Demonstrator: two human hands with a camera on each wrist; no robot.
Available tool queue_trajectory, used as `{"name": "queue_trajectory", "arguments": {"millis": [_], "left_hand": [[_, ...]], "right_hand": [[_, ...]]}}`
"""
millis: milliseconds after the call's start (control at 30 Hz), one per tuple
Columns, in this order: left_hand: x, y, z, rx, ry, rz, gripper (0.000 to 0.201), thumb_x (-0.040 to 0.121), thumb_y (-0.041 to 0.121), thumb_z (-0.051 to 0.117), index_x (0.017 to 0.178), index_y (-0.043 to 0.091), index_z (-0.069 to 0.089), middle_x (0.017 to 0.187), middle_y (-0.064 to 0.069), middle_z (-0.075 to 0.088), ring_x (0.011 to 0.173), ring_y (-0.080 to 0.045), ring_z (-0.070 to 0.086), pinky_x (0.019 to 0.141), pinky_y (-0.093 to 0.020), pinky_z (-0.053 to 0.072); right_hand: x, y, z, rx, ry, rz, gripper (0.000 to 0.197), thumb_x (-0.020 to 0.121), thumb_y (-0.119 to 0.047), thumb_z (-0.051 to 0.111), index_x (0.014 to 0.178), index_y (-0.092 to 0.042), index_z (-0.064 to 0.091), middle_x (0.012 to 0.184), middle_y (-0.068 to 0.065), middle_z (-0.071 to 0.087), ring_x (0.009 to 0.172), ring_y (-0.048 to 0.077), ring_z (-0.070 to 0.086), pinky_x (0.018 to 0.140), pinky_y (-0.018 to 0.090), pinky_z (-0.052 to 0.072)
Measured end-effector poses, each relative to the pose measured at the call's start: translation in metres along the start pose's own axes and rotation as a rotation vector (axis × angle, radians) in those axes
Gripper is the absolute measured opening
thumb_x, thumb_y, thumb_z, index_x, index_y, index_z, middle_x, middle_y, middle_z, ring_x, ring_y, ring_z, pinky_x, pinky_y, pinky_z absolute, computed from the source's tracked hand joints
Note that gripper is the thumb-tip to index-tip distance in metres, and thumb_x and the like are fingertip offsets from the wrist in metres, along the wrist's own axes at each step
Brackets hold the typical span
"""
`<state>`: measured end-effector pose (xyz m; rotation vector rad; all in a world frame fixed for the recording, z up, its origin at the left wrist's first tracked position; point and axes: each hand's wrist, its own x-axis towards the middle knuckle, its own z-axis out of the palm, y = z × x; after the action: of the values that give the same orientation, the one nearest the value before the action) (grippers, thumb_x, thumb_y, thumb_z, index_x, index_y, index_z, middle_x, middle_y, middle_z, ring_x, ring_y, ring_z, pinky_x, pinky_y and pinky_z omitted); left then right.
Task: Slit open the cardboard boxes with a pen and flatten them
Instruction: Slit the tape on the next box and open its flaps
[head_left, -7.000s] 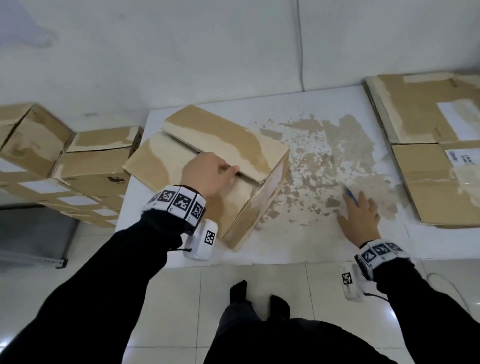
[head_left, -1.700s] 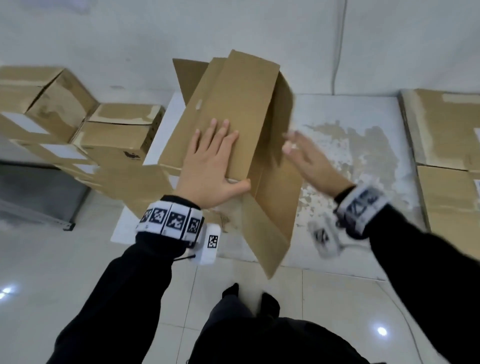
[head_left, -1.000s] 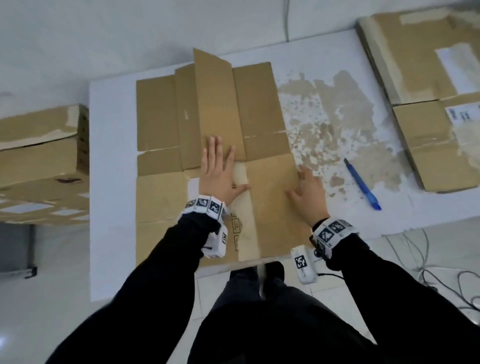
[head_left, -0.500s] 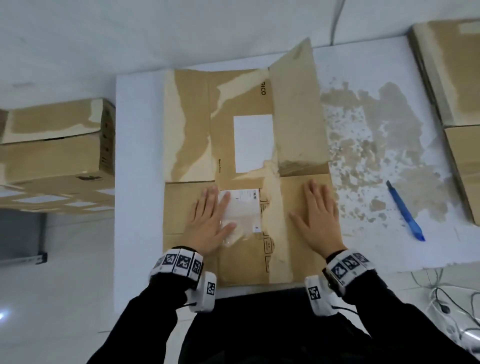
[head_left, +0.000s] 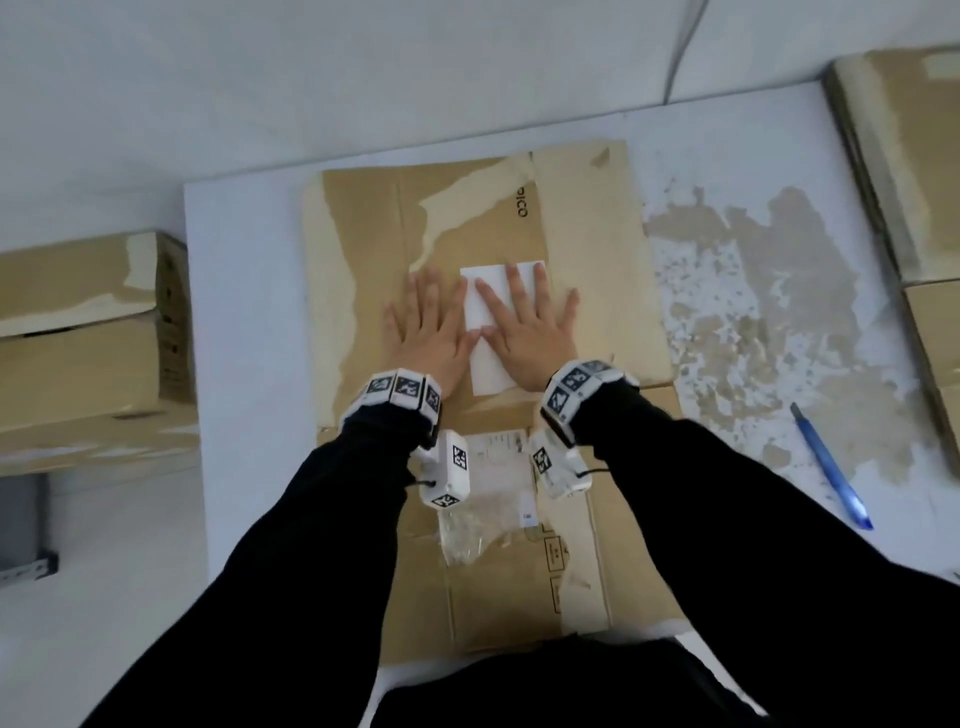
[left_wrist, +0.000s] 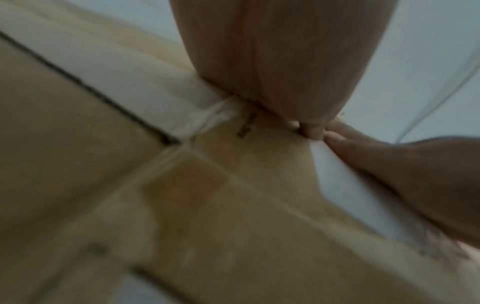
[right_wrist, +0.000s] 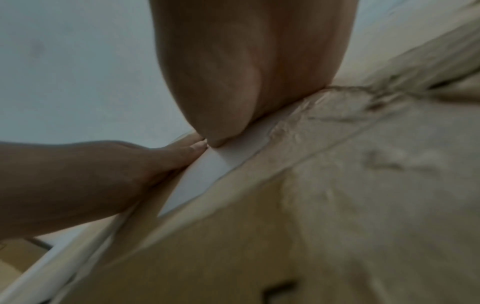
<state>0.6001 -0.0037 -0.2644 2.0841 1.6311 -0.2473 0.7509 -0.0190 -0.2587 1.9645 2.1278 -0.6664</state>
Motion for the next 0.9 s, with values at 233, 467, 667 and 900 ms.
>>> {"name": "queue_trajectory", "arguments": {"millis": [233,467,667,900], "left_hand": [[-0.007,-0.003,-0.017,-0.128,0.044,-0.113,0.07,0.095,0.054,0.035,0.15,0.039,-0.006,0.157,0.001,-0.023,0.144,-0.02,-0.024,0.11,-0.063,-0.009],[-0.098,-0.024,0.011,-0.347,0.306,-0.598,0.072,0.091,0.049,0.05,0.151,0.024,0.018,0.16,-0.013,0.0,0.147,-0.028,0.0,0.112,-0.056,0.01],[-0.108,-0.034,0.001,-0.683,0.412,-0.874,0.071,0.077,0.038,0.07,0.133,0.005,0.04,0.137,-0.016,0.042,0.126,-0.033,0.04,0.098,-0.042,0.035],[-0.132,-0.02,-0.017,-0.702,0.509,-0.669,0.04,0.089,0.029,0.062,0.109,-0.005,0.056,0.11,-0.019,0.06,0.107,-0.034,0.055,0.076,-0.03,0.035]], "right_hand": [[0.007,0.012,-0.02,0.094,-0.078,0.015,0.064,0.097,-0.052,0.026,0.148,-0.039,-0.011,0.156,-0.004,-0.023,0.143,0.023,-0.024,0.113,0.058,-0.01],[-0.091,0.081,0.002,0.363,0.196,0.349,0.061,0.097,-0.036,0.041,0.151,-0.025,0.014,0.159,0.008,-0.002,0.146,0.03,-0.003,0.117,0.049,0.006],[-0.128,0.093,0.007,0.836,0.447,0.581,0.053,0.092,-0.011,0.053,0.14,-0.002,0.033,0.139,0.02,0.043,0.127,0.033,0.042,0.102,0.039,0.035],[-0.149,0.117,-0.009,0.789,0.336,0.423,0.035,0.098,-0.009,0.044,0.132,-0.001,0.041,0.114,0.018,0.059,0.106,0.031,0.056,0.077,0.025,0.037]]}}
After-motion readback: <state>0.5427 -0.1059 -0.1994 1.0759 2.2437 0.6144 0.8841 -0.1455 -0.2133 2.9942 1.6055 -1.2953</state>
